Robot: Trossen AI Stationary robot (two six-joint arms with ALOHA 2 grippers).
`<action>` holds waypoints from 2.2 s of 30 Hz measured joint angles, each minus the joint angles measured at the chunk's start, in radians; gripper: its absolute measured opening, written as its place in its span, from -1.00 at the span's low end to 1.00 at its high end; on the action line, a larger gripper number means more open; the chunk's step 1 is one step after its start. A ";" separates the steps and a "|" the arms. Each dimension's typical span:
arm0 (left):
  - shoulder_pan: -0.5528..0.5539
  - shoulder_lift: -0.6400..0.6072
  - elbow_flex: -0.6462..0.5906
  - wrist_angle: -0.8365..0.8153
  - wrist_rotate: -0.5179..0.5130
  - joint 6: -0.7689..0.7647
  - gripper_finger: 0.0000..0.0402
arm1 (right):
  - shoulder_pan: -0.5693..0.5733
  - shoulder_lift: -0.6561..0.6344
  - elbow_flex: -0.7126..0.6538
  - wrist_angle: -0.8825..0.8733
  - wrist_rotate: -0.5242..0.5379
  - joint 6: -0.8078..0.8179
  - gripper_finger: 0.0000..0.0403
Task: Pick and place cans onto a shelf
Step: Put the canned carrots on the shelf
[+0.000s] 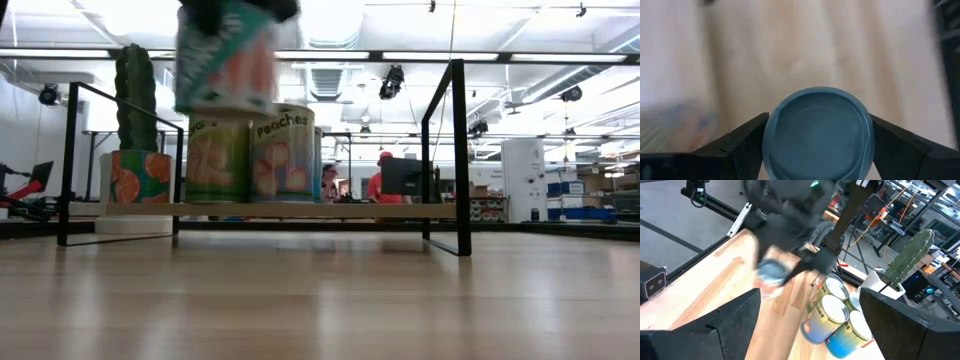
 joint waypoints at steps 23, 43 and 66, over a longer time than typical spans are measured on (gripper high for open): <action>0.385 -0.431 -0.010 -0.392 -0.116 0.138 0.39 | 0.000 0.000 0.000 0.009 0.001 0.000 0.62; 0.613 -0.508 -0.479 -0.139 -0.120 0.242 0.40 | 0.000 0.000 0.000 -0.016 0.007 0.026 0.62; 0.614 -0.490 -0.544 -0.030 -0.120 0.233 0.48 | -0.001 0.000 0.000 -0.015 0.008 0.013 0.62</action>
